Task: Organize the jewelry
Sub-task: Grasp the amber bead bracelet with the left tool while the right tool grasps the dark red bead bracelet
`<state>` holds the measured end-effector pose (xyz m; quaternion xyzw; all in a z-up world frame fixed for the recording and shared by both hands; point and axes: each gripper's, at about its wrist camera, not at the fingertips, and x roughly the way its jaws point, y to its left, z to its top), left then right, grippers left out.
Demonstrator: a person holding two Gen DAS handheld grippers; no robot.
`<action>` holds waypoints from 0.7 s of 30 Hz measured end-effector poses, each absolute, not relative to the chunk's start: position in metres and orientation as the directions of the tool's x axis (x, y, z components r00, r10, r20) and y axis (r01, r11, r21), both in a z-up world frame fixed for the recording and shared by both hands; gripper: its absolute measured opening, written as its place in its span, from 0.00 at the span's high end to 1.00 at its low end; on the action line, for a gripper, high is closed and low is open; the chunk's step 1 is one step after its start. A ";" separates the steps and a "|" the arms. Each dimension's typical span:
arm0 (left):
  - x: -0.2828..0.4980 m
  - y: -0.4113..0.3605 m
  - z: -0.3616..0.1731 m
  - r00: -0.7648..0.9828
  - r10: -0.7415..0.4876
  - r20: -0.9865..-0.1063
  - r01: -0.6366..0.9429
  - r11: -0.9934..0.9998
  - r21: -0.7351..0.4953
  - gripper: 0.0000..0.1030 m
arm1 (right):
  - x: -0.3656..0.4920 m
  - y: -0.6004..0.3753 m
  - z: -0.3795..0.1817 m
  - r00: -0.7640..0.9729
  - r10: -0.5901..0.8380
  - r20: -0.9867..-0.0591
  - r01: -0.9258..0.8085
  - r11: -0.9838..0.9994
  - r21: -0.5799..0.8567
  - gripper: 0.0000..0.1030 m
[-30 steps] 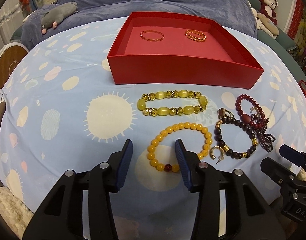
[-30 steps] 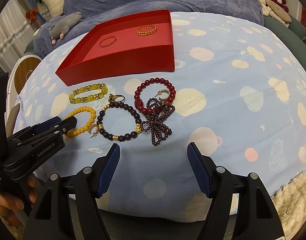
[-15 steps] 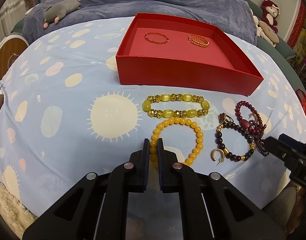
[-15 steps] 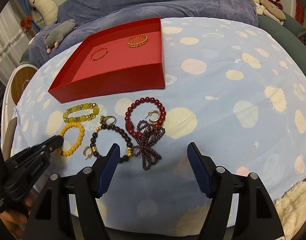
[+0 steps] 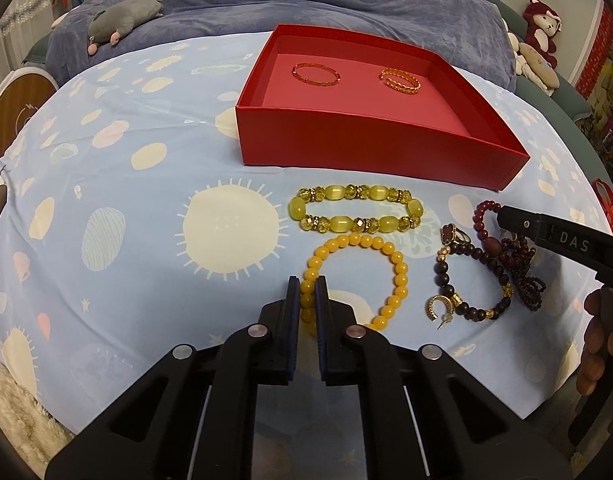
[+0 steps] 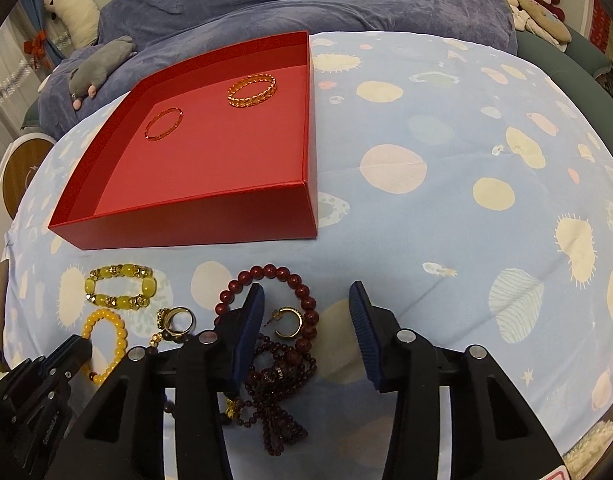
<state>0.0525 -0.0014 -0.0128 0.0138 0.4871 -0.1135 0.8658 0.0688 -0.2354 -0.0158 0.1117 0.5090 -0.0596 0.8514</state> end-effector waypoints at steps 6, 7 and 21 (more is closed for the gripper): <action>0.053 -0.001 -0.012 0.500 -0.186 -0.846 0.210 0.974 -0.090 0.93 | 0.074 -0.232 -0.017 0.482 -0.016 -0.876 0.193 0.977 0.089 0.75; 0.053 -0.001 -0.012 0.501 -0.185 -0.846 0.210 0.974 -0.089 0.93 | 0.073 -0.231 -0.017 0.482 -0.017 -0.876 0.187 0.979 0.085 0.78; 0.054 0.002 -0.010 0.497 -0.202 -0.844 0.205 0.972 -0.112 0.93 | 0.056 -0.229 0.006 0.530 0.062 -0.846 0.184 0.965 0.186 0.92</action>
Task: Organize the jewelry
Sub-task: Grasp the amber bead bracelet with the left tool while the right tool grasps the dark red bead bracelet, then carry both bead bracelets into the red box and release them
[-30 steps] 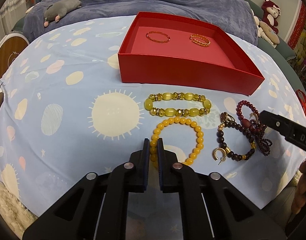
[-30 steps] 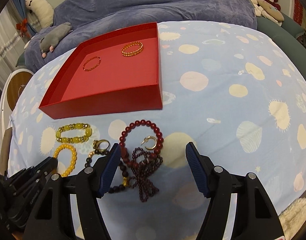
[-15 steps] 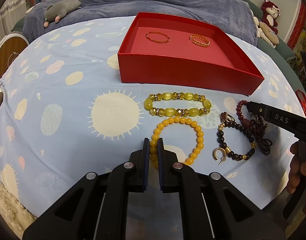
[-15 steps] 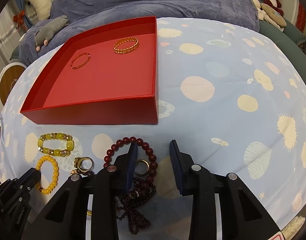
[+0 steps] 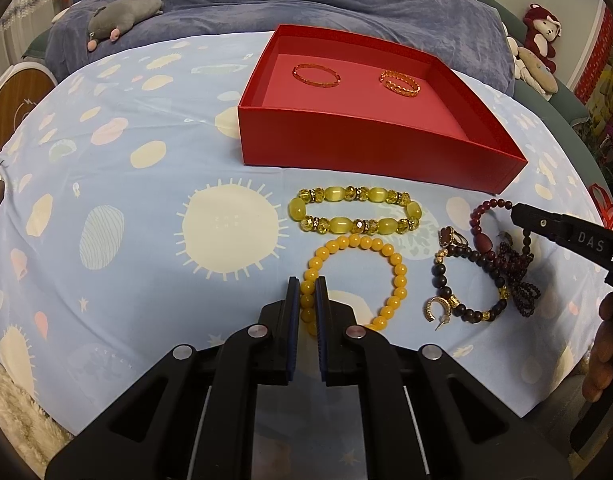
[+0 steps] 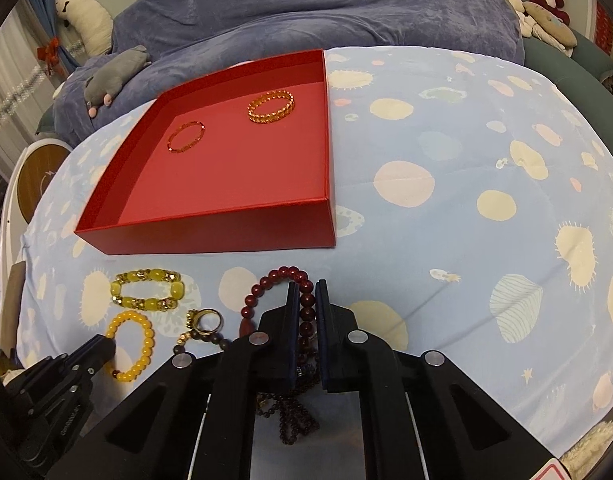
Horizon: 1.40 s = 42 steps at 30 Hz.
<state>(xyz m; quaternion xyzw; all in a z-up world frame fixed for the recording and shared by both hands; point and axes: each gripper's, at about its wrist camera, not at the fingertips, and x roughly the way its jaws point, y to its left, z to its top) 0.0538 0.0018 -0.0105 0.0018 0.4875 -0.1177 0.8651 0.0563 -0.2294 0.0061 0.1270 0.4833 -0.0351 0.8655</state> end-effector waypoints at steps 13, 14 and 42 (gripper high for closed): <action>0.046 0.003 0.017 0.518 -0.255 -0.816 0.222 0.962 -0.160 0.93 | 0.027 -0.214 0.054 0.583 0.154 -0.798 0.108 0.958 0.264 0.92; 0.046 0.002 0.020 0.520 -0.260 -0.814 0.224 0.961 -0.165 0.93 | 0.025 -0.214 0.056 0.584 0.157 -0.796 0.105 0.958 0.266 0.92; 0.198 -0.058 0.108 0.521 -0.509 -0.685 0.364 0.858 -0.361 0.93 | 0.172 -0.212 0.092 0.629 0.255 -0.734 0.004 0.944 0.331 0.92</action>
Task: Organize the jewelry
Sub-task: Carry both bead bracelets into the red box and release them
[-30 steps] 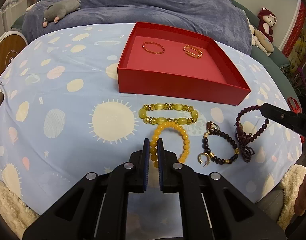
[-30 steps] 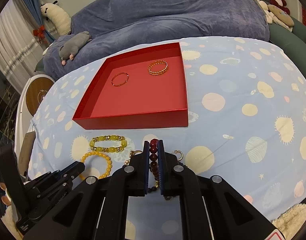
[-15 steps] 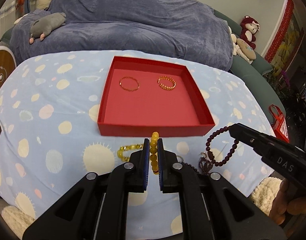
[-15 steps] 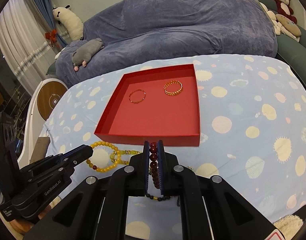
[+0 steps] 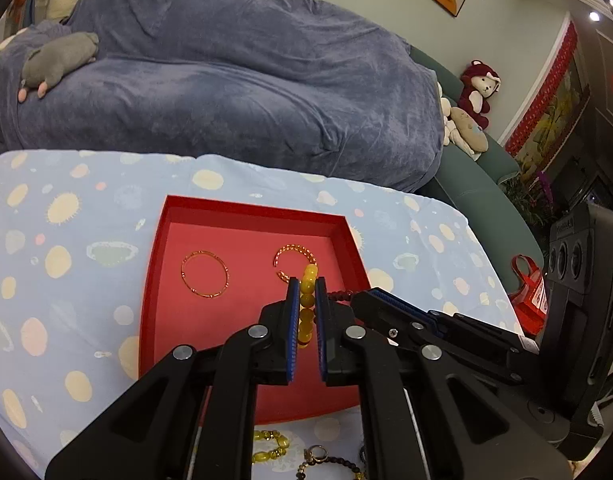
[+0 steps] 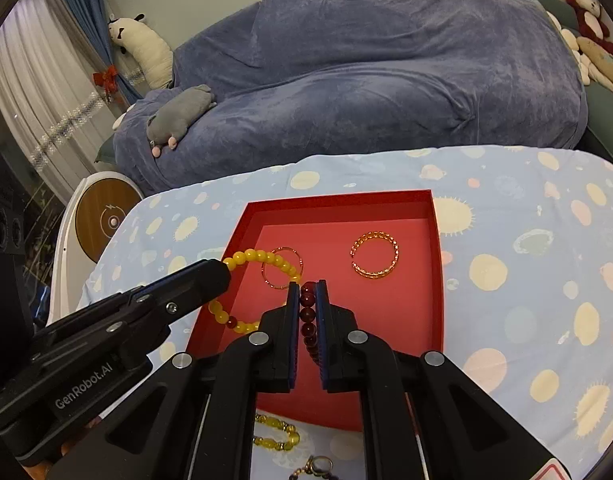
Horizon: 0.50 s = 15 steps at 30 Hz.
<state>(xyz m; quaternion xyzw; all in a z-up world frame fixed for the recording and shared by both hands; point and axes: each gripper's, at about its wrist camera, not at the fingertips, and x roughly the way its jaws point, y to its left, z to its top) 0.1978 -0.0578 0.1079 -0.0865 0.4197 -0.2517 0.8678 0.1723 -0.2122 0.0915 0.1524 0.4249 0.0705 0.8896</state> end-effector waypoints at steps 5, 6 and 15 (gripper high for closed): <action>0.226 -0.057 0.058 0.471 -0.452 -0.758 0.308 0.889 -0.338 0.93 | 0.198 -0.219 0.047 0.562 0.271 -0.782 0.045 0.933 0.356 0.92; 0.229 -0.056 0.049 0.461 -0.441 -0.770 0.299 0.894 -0.333 0.93 | 0.202 -0.219 0.039 0.549 0.262 -0.794 0.051 0.937 0.345 0.92; 0.243 -0.042 0.005 0.434 -0.303 -0.849 0.251 0.945 -0.209 0.93 | 0.218 -0.218 0.007 0.502 0.121 -0.856 0.049 0.985 0.168 0.92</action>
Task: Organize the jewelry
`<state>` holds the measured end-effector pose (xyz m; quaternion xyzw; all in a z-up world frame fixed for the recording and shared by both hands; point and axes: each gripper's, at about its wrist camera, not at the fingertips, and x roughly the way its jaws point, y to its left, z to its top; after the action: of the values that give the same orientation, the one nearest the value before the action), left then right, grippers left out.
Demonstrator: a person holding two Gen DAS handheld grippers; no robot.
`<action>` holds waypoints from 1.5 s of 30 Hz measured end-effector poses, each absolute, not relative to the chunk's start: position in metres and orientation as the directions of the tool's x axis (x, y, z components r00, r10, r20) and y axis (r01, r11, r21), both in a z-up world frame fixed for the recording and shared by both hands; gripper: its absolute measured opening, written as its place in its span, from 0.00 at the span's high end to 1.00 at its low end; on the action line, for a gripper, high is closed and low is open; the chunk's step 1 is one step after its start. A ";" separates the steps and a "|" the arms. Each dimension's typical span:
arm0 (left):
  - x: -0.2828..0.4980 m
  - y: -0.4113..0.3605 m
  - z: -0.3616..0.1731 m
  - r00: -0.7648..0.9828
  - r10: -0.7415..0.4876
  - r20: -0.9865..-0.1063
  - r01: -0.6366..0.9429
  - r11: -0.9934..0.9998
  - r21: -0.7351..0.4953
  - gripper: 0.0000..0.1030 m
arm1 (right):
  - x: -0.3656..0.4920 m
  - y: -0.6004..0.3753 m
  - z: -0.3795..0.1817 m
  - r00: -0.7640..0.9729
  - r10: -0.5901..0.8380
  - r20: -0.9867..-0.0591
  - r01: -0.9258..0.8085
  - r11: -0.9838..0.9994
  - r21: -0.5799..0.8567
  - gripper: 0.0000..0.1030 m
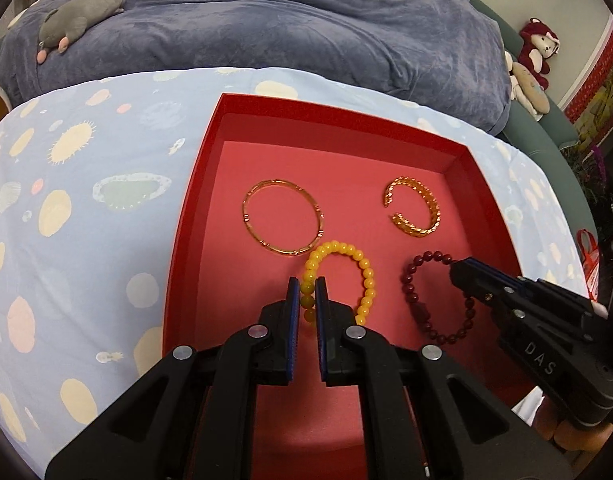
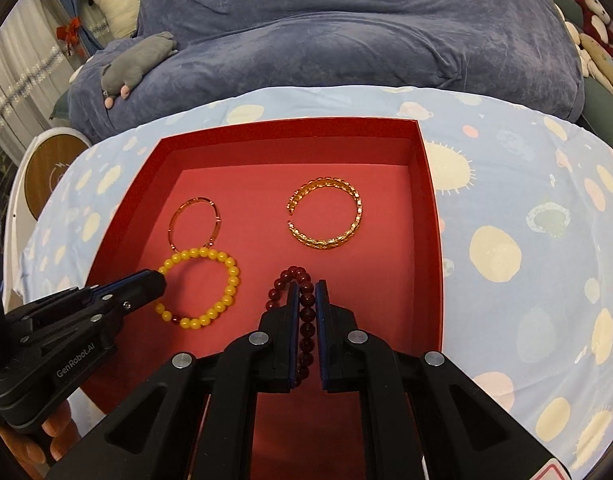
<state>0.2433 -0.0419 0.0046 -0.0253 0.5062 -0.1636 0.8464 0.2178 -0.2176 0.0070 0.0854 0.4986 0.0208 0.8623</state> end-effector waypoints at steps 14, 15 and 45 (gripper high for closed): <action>0.232 -0.042 0.013 0.510 -0.220 -0.832 0.240 0.965 -0.108 0.77 | 0.213 -0.239 0.034 0.589 0.029 -0.807 0.146 0.979 0.141 0.68; 0.229 -0.042 0.016 0.521 -0.215 -0.826 0.238 0.966 -0.101 0.72 | 0.208 -0.241 0.036 0.594 0.032 -0.804 0.149 0.977 0.150 0.68; 0.072 0.012 0.020 0.557 -0.133 -0.820 0.144 0.988 -0.062 0.67 | 0.010 -0.209 0.027 0.509 0.146 -0.849 0.126 0.962 0.241 0.67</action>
<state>0.0718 0.0119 0.0197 0.0062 0.4640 -0.0785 0.8823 0.0101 -0.2092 0.0275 0.1371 0.4957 0.0058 0.8576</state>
